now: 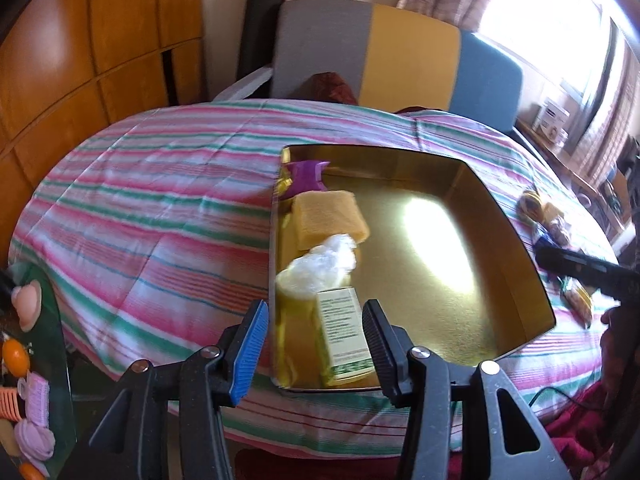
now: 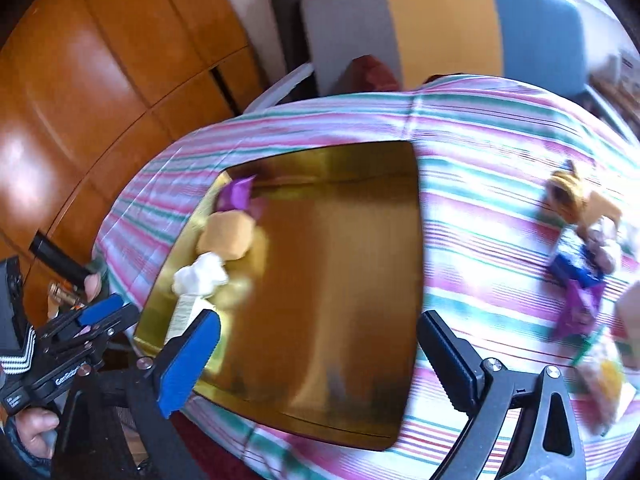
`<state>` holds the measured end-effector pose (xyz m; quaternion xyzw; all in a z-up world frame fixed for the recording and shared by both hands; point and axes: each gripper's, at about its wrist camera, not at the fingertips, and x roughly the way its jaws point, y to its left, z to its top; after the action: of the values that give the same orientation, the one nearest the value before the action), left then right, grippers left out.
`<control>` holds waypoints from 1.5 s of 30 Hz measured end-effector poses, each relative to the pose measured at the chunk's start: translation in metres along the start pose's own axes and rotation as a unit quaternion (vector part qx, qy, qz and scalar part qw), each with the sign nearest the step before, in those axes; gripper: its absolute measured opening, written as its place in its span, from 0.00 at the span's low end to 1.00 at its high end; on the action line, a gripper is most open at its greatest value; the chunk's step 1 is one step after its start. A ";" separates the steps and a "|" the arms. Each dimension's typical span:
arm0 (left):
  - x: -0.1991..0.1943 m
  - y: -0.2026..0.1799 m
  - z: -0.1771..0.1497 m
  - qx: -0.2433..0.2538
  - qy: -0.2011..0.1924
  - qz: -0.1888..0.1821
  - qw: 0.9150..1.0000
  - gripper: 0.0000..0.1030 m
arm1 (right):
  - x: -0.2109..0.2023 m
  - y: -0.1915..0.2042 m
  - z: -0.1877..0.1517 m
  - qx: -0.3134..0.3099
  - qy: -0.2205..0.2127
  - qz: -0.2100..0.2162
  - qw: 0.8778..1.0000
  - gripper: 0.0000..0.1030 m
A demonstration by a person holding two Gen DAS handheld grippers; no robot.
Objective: Organize objects
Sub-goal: 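Move both tools back toward the remaining item pile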
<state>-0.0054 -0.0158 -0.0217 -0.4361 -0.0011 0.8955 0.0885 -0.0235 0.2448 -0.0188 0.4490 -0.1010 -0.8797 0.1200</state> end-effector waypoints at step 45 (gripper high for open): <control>0.042 -0.222 0.056 0.203 0.040 -0.116 0.971 0.51 | -0.123 -0.322 -0.021 0.368 -0.136 -0.177 0.903 1.00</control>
<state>-0.0399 0.2140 -0.0024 -0.4416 0.1340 0.8422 0.2786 0.0249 0.5869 -0.0288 0.3472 -0.3520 -0.8393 -0.2261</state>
